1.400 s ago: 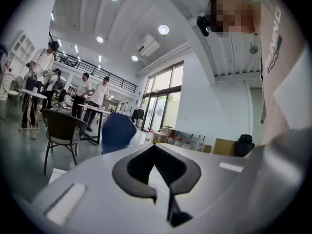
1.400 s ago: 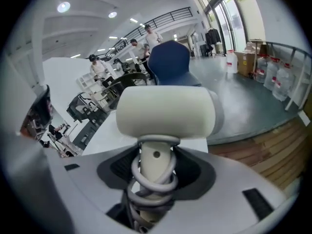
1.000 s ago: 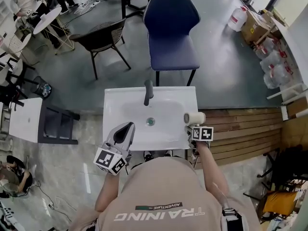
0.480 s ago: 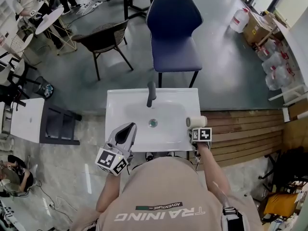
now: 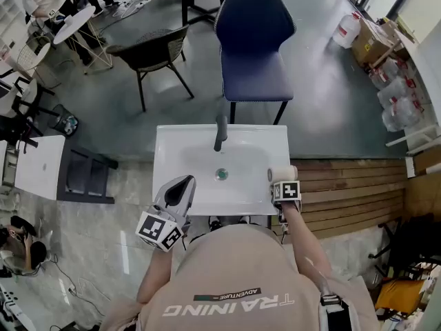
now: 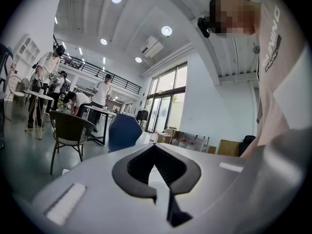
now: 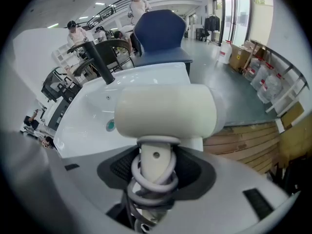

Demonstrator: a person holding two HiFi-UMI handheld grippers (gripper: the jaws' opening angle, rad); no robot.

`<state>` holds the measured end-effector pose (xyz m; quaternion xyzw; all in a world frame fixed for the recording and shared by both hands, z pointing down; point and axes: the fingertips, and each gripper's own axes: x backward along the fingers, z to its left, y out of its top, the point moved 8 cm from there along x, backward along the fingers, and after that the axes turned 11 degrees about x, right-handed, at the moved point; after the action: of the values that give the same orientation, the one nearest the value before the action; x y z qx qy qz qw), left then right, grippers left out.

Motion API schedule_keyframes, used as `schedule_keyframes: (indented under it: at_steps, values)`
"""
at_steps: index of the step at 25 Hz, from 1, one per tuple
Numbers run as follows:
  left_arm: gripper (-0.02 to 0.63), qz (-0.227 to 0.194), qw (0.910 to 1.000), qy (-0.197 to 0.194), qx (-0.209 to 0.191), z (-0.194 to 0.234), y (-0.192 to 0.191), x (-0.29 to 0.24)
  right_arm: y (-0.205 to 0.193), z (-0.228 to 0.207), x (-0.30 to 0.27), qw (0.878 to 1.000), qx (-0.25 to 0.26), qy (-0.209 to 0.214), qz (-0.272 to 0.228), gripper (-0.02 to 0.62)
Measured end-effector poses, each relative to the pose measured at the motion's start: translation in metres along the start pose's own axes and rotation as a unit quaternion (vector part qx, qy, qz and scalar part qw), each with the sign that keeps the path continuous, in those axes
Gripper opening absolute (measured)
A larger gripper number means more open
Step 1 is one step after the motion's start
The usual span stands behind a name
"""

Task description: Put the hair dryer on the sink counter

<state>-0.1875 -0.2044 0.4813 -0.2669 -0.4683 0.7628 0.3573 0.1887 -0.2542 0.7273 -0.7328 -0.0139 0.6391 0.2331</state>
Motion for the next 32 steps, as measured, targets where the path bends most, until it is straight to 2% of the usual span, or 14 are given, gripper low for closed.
schedule_keyframes:
  at_steps: [16,32]
  values:
    - [0.007,0.011,0.9996,-0.025,0.012,-0.008,-0.014,0.005,0.001,0.008,-0.004,1.000,0.010,-0.024,-0.003,0.218]
    - [0.008,0.020,0.9991,-0.035,0.014,-0.024,-0.023,0.005,0.003,0.000,0.001,1.000,-0.018,-0.004,-0.014,0.233]
